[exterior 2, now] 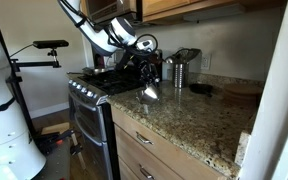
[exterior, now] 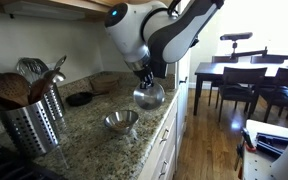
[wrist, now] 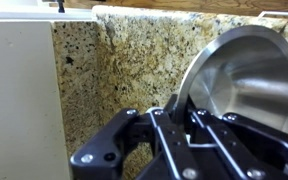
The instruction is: Pour the contents in the bowl on the right into the bowl on the left
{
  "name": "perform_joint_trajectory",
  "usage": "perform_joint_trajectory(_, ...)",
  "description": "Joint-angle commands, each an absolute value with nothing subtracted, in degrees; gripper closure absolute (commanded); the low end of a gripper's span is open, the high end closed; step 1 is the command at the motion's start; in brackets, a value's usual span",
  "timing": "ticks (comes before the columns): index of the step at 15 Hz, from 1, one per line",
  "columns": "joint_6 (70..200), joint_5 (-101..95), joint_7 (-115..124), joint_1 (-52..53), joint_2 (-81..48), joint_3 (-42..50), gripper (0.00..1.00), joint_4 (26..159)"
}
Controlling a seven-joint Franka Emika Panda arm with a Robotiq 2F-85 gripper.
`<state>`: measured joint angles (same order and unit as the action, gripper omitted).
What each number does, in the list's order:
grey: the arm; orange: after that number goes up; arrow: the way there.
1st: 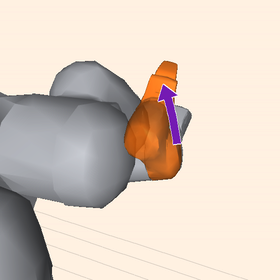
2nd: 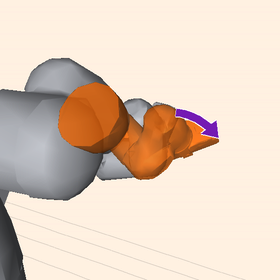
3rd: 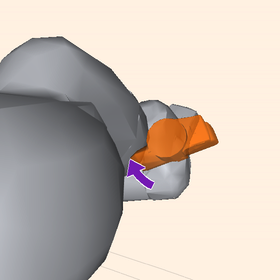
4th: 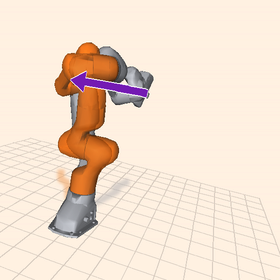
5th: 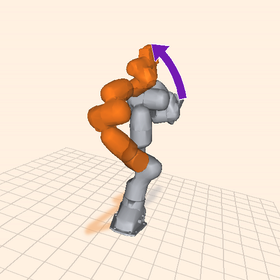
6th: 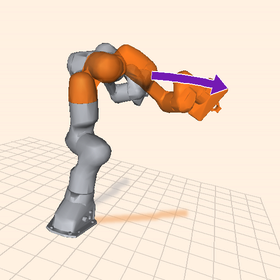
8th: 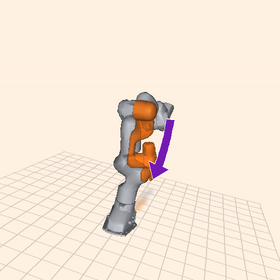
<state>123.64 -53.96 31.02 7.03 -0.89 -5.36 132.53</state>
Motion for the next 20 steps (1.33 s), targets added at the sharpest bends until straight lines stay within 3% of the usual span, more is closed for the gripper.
perform_joint_trajectory(1, 130.11, -52.01, 26.93, 4.93, 3.0, -3.93, 0.93, 136.2)
perform_joint_trajectory(10, 140.16, -43.94, 16.19, 1.57, 2.52, -0.5, 0.93, 136.68)
perform_joint_trajectory(20, 142.1, -31.84, 2.09, -0.25, 0.72, 1.38, 0.94, 134.44)
